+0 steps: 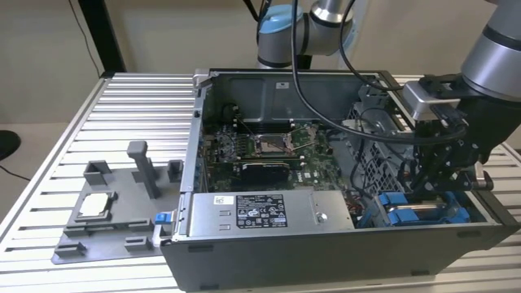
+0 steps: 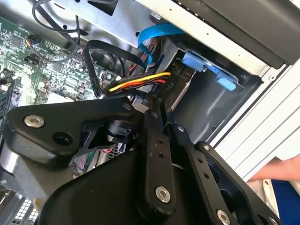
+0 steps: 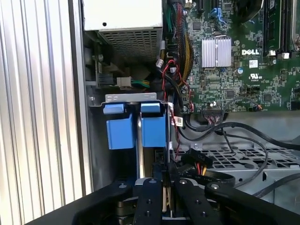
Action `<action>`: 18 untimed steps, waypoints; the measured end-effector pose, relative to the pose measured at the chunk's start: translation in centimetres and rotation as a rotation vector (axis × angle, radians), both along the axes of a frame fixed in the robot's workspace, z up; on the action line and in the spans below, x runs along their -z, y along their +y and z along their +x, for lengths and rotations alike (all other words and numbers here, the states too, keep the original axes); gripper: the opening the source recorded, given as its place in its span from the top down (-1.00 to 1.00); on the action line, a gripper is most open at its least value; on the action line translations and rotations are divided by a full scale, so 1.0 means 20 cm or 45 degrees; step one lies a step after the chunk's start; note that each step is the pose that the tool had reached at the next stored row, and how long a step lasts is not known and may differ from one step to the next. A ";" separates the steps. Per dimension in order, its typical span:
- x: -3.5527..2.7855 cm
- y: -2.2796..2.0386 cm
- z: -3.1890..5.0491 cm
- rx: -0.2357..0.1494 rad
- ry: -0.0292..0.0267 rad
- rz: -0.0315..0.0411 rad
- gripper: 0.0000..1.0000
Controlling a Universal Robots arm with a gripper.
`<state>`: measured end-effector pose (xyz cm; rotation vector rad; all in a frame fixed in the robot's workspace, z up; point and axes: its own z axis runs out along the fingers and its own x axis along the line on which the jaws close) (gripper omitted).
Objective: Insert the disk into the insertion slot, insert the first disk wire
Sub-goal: 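Insert the first disk wire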
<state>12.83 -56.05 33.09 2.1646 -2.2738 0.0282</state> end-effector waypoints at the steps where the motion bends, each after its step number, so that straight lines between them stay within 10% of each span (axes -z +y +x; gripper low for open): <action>1: 0.000 0.000 0.000 0.000 0.0000 -0.0002 1.00; 3: -0.001 0.000 0.000 0.000 0.0000 0.0004 1.00; 4: -0.009 0.001 0.000 0.000 -0.0004 0.0038 -1.00; 18: -0.317 0.000 0.000 0.000 0.0016 -0.0001 -1.00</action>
